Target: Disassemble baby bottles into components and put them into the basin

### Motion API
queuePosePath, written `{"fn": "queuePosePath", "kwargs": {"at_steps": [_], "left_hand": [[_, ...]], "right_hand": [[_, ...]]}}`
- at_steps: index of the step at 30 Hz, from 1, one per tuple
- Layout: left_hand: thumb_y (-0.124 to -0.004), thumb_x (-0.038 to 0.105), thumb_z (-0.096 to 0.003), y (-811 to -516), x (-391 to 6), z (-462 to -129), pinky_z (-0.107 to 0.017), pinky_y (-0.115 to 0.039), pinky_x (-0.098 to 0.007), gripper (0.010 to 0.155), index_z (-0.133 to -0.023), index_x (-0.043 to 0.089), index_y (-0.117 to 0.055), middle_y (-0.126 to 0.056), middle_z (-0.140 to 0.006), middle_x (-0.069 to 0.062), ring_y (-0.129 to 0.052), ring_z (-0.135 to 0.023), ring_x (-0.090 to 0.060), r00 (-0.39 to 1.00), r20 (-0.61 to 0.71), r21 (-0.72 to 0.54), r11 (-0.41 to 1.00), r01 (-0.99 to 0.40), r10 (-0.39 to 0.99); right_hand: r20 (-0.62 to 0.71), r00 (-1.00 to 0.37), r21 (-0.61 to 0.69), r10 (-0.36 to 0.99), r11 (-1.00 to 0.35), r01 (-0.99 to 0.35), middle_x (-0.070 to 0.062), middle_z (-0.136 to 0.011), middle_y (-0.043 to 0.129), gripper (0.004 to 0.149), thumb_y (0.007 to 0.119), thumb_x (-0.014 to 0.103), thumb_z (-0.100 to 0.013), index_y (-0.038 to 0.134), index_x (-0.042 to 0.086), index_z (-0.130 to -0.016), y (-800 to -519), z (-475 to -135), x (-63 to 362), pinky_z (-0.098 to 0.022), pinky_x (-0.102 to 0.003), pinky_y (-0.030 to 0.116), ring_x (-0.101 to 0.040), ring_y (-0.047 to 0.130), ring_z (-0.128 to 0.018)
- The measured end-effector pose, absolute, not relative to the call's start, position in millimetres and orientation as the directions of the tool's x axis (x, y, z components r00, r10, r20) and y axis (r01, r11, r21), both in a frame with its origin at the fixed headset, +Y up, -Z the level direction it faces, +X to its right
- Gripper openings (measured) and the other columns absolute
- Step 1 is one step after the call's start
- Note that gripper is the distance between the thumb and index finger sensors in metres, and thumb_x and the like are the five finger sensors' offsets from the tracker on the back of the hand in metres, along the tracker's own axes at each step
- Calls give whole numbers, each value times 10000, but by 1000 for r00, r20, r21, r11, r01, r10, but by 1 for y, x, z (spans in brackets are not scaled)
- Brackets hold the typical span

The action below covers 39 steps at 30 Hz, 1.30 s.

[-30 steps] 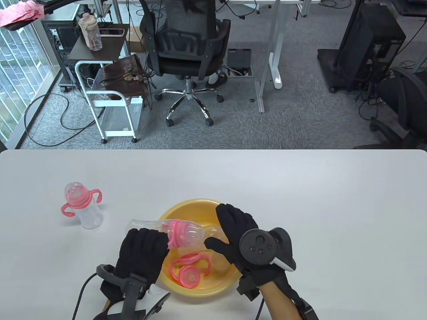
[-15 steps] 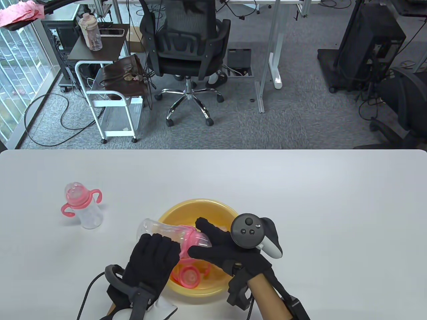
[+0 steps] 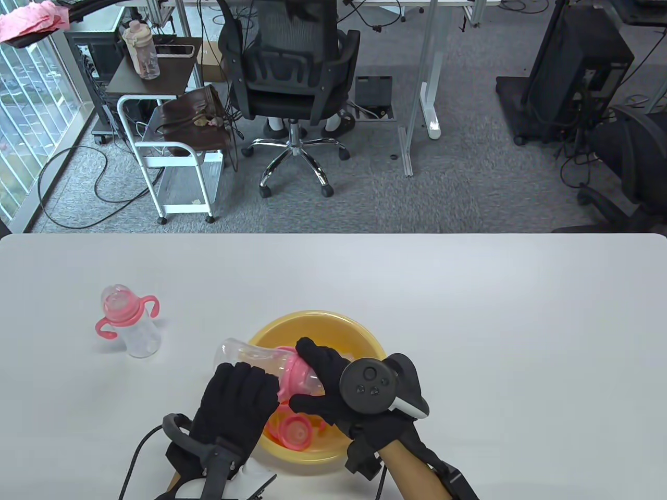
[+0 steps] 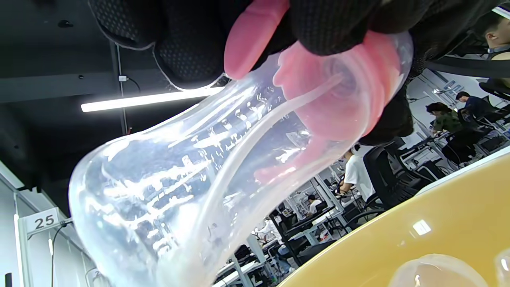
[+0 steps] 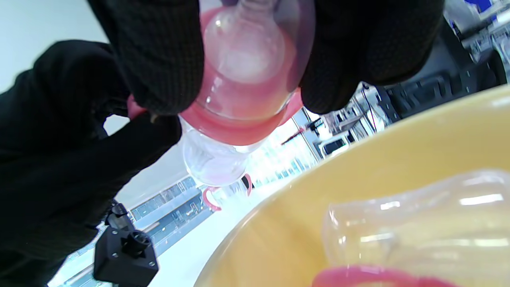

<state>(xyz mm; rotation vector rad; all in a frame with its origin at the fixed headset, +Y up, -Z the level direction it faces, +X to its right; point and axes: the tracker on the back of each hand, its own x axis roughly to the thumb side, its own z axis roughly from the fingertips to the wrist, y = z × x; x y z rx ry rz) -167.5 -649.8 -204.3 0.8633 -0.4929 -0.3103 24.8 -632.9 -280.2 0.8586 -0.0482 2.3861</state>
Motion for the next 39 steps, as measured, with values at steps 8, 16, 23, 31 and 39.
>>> {"fn": "queuePosePath", "kwargs": {"at_steps": [8, 16, 23, 31, 39], "left_hand": [[-680, 692, -347, -655, -187, -223, -787, -463, -652, 1026, -1141, 128, -357, -505, -1169, -176, -593, -1108, -453, 874, 298, 623, 772, 127, -384], [-675, 727, -304, -661, -194, -231, -768, -615, -604, 1086, -1137, 128, -318, -672, -1105, -108, -806, -1029, -370, 874, 315, 580, 804, 130, -369], [-638, 783, -243, -659, -199, -234, -673, -779, -536, 1085, -1094, 132, -468, -843, -918, -83, -1000, -788, -252, 875, 346, 604, 794, 70, -340], [-629, 805, -267, -653, -198, -233, -664, -782, -528, 1061, -1078, 129, -515, -867, -887, -113, -1006, -752, -266, 880, 324, 582, 807, 104, -347], [-637, 807, -291, -651, -197, -237, -646, -792, -522, 1053, -1070, 105, -544, -887, -864, -130, -1016, -719, -282, 903, 293, 546, 830, 112, -314]], "right_hand": [[710, -575, 105, 406, -869, -484, -221, -1115, 563, 866, 892, 412, -485, 402, 139, -1144, -633, -273, 19, -686, -622, 711, -456, 837, -893], [765, -511, 136, 391, -874, -466, -207, -1129, 530, 865, 897, 385, -489, 382, 146, -1141, -638, -269, 12, -690, -612, 722, -438, 837, -901], [789, -523, 64, 321, -891, -450, -269, -1097, 548, 843, 859, 412, -500, 391, 129, -1141, -640, -263, 6, -596, -595, 814, -455, 900, -794], [793, -543, -14, 274, -884, -467, -338, -1048, 567, 832, 796, 435, -506, 394, 80, -1142, -644, -260, 3, -422, -467, 896, -450, 934, -622], [753, -604, -88, 259, -871, -484, -371, -1010, 570, 828, 773, 428, -521, 390, 5, -1122, -642, -259, 5, -371, -453, 888, -434, 934, -568]]}}
